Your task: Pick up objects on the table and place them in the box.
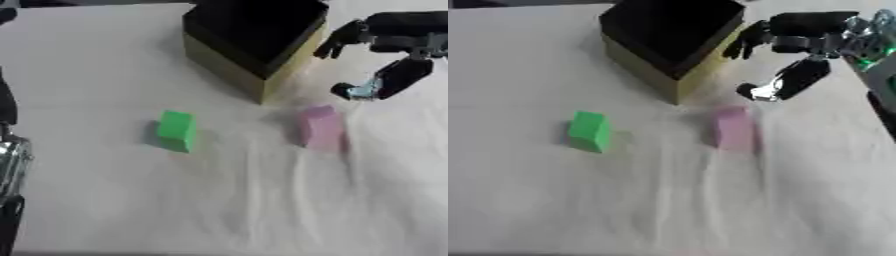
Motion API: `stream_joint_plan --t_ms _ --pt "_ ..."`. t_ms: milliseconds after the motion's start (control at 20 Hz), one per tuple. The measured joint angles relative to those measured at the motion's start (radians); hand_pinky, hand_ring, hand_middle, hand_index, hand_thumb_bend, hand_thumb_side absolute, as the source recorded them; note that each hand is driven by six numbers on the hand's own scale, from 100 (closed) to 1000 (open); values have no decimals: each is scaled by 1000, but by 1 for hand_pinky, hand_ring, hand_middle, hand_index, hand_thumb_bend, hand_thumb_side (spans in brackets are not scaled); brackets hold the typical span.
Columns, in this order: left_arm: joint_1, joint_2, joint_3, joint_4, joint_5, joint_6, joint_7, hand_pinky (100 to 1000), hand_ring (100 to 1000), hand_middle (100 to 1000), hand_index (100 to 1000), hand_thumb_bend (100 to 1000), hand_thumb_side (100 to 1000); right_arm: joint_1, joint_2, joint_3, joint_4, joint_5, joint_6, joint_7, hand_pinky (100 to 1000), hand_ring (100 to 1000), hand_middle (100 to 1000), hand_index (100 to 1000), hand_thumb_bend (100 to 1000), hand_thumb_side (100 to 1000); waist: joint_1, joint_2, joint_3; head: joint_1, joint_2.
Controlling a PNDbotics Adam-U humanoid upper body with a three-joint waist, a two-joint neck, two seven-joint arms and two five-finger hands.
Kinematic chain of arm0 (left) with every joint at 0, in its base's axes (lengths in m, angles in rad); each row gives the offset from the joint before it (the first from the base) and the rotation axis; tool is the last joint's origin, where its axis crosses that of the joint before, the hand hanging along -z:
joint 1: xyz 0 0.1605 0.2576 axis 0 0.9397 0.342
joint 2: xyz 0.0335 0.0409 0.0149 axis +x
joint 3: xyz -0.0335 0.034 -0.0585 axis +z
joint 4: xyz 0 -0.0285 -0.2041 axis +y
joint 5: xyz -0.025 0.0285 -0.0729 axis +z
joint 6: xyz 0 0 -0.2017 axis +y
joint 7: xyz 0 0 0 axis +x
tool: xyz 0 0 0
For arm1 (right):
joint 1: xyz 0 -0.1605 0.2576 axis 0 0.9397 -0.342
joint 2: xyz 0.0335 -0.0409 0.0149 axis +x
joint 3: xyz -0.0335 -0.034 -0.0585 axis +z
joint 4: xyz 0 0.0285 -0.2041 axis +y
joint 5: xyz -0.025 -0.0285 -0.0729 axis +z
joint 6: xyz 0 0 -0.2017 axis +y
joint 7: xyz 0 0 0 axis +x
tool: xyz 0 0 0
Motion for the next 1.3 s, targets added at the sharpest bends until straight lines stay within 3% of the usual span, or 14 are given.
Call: stream_joint_plan --t_ms 400,500,600,700,1300 --pt "2 0 0 0 0 2 0 725 727 707 747 125 957 15 0 7 2 -31 22 22 893 848 770 910 260 535 0 0 -2 0 0" --pt "3 0 0 0 -1 3 0 725 726 705 747 125 956 15 0 8 2 -31 23 23 893 850 774 915 258 586 0 0 -4 1 0" --pt "5 0 0 0 -1 4 0 725 726 705 747 125 957 15 0 12 2 -29 23 23 891 848 773 915 242 694 0 0 -6 1 0" --pt "6 0 0 0 -1 5 1 724 726 705 746 123 955 16 0 16 3 -24 22 22 890 848 773 915 238 730 0 -1 -7 1 1" --pt "8 0 0 0 -1 10 -3 725 725 705 746 102 931 43 1 50 21 -10 15 15 890 839 761 913 209 728 -4 -5 -9 1 7"
